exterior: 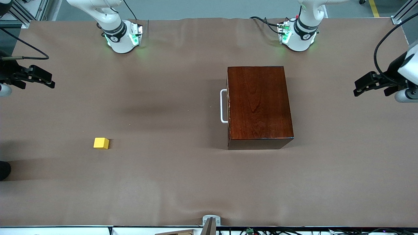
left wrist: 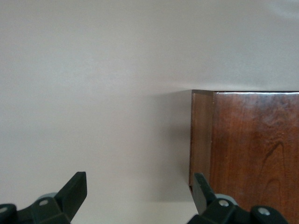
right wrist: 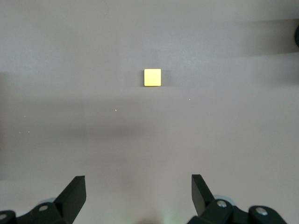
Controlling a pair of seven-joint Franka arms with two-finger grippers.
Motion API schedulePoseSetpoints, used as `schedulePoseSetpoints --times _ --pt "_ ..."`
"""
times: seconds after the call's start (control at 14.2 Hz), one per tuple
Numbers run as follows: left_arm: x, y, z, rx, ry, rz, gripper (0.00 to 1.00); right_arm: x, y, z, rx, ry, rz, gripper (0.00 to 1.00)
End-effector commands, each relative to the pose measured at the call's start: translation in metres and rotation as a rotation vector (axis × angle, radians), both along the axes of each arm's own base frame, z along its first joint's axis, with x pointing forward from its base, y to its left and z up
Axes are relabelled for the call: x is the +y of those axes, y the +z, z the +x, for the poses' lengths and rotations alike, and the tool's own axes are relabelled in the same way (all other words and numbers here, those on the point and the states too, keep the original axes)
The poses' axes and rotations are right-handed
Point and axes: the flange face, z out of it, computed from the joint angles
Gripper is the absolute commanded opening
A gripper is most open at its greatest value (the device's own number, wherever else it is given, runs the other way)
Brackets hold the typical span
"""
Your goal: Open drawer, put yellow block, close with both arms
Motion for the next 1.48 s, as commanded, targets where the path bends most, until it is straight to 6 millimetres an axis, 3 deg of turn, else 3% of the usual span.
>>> schedulePoseSetpoints --times 0.0,0.28,0.63,0.91,1.12,1.41 --pt "-0.059 0.011 -0.009 -0.018 0.045 -0.032 1.0 -0.007 0.001 -0.001 -0.002 -0.012 0.008 1.0" --pt "-0.163 -0.005 -0.029 0.018 0.01 -0.043 1.0 -0.008 -0.004 0.002 0.004 -0.015 0.01 1.0" --pt "-0.307 -0.017 -0.083 0.054 0.079 -0.051 1.0 -0.011 -0.005 0.002 0.007 -0.02 0.01 1.0" --pt "-0.425 -0.064 -0.128 0.081 0.208 -0.002 1.0 -0.019 -0.014 0.002 0.022 -0.024 0.011 1.0" --pt "-0.474 -0.095 -0.152 0.07 0.173 0.001 1.0 -0.022 -0.031 0.003 0.037 -0.026 0.012 1.0" --pt "-0.511 -0.169 -0.156 0.083 0.124 0.051 1.0 -0.025 -0.041 0.005 0.033 -0.016 0.014 1.0"
